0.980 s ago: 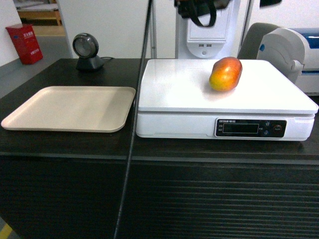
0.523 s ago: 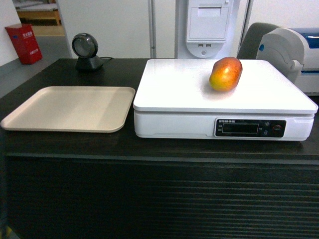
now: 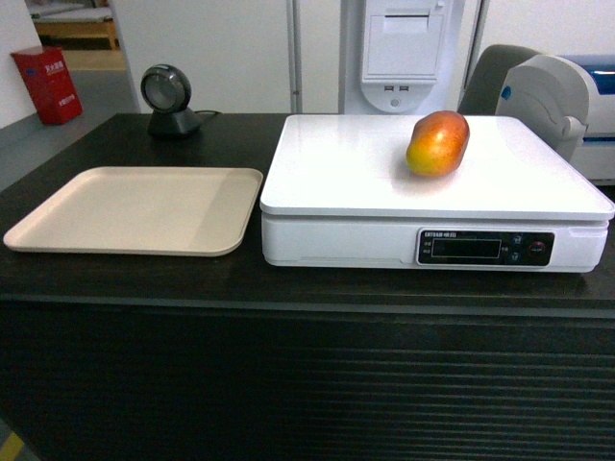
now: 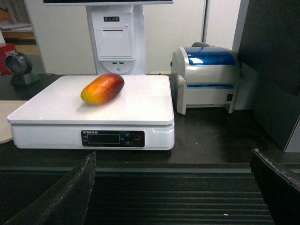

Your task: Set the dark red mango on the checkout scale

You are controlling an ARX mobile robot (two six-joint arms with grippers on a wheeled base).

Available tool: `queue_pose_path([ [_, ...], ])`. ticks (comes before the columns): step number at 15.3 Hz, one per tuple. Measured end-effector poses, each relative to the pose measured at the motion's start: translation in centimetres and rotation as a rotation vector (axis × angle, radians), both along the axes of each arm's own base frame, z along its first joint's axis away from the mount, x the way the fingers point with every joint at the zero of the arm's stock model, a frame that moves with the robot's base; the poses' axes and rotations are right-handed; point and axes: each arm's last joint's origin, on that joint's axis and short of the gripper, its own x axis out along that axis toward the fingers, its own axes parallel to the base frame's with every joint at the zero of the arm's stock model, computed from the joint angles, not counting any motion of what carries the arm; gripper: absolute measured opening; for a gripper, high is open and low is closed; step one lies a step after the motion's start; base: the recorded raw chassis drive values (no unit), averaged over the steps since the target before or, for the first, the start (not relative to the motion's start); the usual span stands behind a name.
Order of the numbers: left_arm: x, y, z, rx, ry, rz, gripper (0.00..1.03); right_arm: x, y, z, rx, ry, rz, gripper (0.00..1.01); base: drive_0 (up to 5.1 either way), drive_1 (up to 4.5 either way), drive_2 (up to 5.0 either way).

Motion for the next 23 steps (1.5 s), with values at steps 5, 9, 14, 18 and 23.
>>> queue_pose_path([
  [5, -2.9, 1.2, -1.6, 0.000, -0.008, 0.003, 0.02, 0.0, 0.0, 0.0, 0.000, 0.000, 0.000, 0.98, 0.0, 0.00, 0.0],
  [9, -4.6, 1.3, -2.5, -0.001, -0.006, 0.003, 0.02, 0.0, 0.0, 0.0, 0.000, 0.000, 0.000, 0.98, 0.0, 0.00, 0.0],
  [14, -5.9, 1.3, -3.2, -0.001, 0.001, 0.004, 0.02, 0.0, 0.0, 0.0, 0.000, 0.000, 0.000, 0.98, 0.0, 0.00, 0.0],
  [18, -6.7, 1.3, -4.0, 0.000, -0.003, 0.004, 0.02, 0.0, 0.0, 0.0, 0.000, 0.000, 0.000, 0.98, 0.0, 0.00, 0.0],
  [23, -7.8, 1.3, -3.7, 0.000, -0.018, 0.005, 0.02, 0.0, 0.0, 0.0, 0.000, 0.000, 0.000, 0.98, 0.0, 0.00, 0.0],
])
